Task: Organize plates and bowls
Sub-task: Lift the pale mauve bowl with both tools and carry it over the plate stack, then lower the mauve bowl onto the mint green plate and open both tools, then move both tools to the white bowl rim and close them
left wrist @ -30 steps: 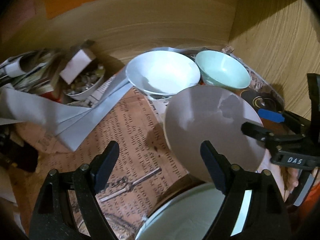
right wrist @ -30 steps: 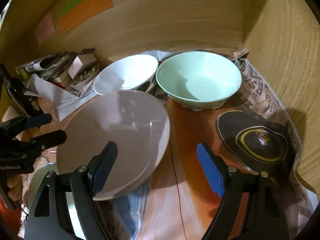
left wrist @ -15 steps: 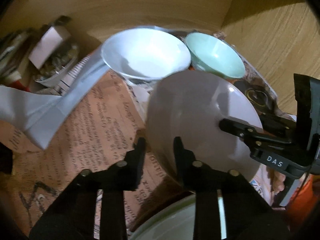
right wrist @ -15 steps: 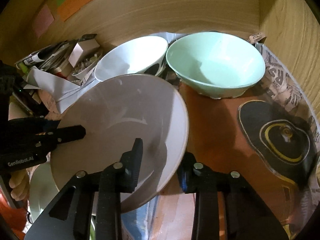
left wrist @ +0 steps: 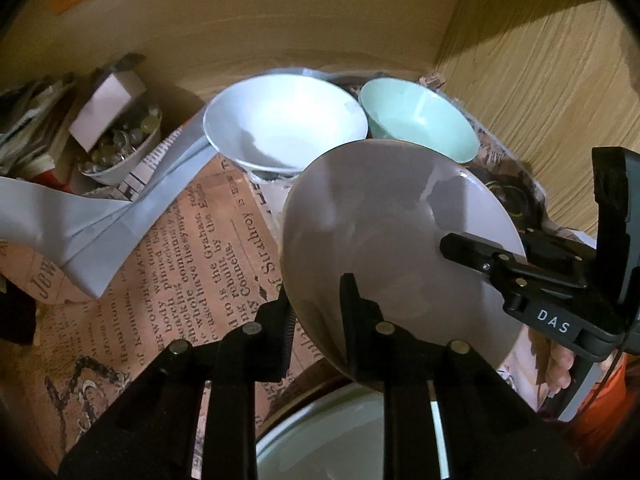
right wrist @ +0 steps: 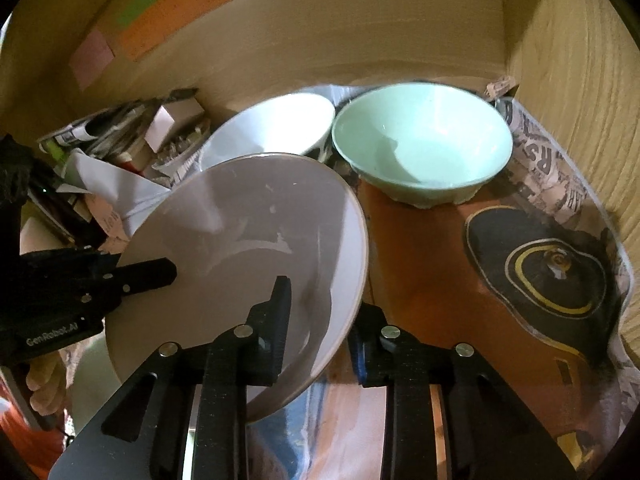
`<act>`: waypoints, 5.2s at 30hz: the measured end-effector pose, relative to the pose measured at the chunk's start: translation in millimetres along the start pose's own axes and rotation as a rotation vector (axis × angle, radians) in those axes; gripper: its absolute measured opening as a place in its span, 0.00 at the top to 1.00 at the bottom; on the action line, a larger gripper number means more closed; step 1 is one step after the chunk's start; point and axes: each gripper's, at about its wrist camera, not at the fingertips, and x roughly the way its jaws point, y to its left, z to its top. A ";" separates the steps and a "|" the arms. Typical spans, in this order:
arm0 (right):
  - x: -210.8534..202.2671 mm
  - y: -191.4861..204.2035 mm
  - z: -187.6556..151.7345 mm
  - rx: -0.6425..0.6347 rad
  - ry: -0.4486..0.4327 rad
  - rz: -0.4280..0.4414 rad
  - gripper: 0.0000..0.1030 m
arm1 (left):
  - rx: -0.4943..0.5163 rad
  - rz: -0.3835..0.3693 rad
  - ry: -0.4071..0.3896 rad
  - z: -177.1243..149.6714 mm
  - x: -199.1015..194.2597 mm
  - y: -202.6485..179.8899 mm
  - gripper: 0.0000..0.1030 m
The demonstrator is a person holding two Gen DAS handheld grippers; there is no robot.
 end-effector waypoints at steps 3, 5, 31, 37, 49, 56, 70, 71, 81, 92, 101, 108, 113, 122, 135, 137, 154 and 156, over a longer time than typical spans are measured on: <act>-11.9 4.2 1.1 -0.006 -0.029 0.003 0.77 | 0.005 0.006 -0.036 -2.4 -12.8 -2.0 0.80; -19.0 7.9 1.6 -0.011 -0.048 0.007 0.77 | 0.006 0.007 -0.059 -5.0 -22.1 -3.3 0.80; -66.2 114.9 -35.8 -0.183 -0.126 0.099 0.77 | -0.120 0.072 -0.261 -93.5 -138.5 34.4 0.80; -65.2 139.9 -46.0 -0.222 -0.121 0.139 0.77 | -0.161 0.106 -0.286 -121.6 -158.8 44.1 0.80; -47.2 184.0 -65.3 -0.299 -0.060 0.198 0.77 | -0.265 0.147 -0.285 -169.8 -176.5 73.4 0.80; -28.6 206.4 -74.1 -0.341 -0.002 0.209 0.77 | -0.318 0.166 -0.276 -190.8 -179.2 93.1 0.80; 12.9 238.1 -73.9 -0.428 0.105 0.202 0.77 | -0.405 0.204 -0.249 -216.6 -170.9 132.6 0.80; 16.0 238.9 -73.1 -0.429 0.113 0.201 0.77 | -0.407 0.205 -0.247 -216.8 -169.6 134.5 0.80; 40.9 240.1 -67.4 -0.441 0.164 0.177 0.77 | -0.414 0.202 -0.215 -214.6 -150.2 148.1 0.80; 53.1 240.6 -72.5 -0.506 0.202 0.160 0.74 | -0.401 0.204 -0.194 -215.5 -132.8 154.4 0.80; 29.4 229.0 -62.3 -0.496 0.095 0.181 0.60 | -0.359 0.276 -0.193 -209.3 -139.5 146.2 0.79; -16.1 191.3 -40.2 -0.437 -0.070 0.169 0.46 | -0.325 0.340 -0.311 -191.8 -175.1 130.4 0.48; -42.2 160.1 -20.6 -0.379 -0.167 0.129 0.41 | -0.274 0.335 -0.381 -164.4 -190.1 108.8 0.34; -61.6 92.5 12.3 -0.248 -0.252 0.061 0.40 | -0.156 0.301 -0.424 -95.3 -166.4 64.2 0.10; -21.3 44.1 52.4 -0.162 -0.238 0.035 0.36 | -0.107 0.232 -0.240 14.9 -78.5 31.4 0.10; -12.6 41.8 55.9 -0.159 -0.229 0.032 0.36 | -0.100 0.246 -0.218 26.1 -66.9 29.5 0.10; 48.2 7.8 63.9 -0.061 -0.106 0.067 0.36 | -0.129 0.259 -0.018 80.8 37.3 54.6 0.30; 49.0 6.9 63.8 -0.060 -0.100 0.078 0.36 | -0.115 0.246 0.017 83.1 51.0 54.7 0.34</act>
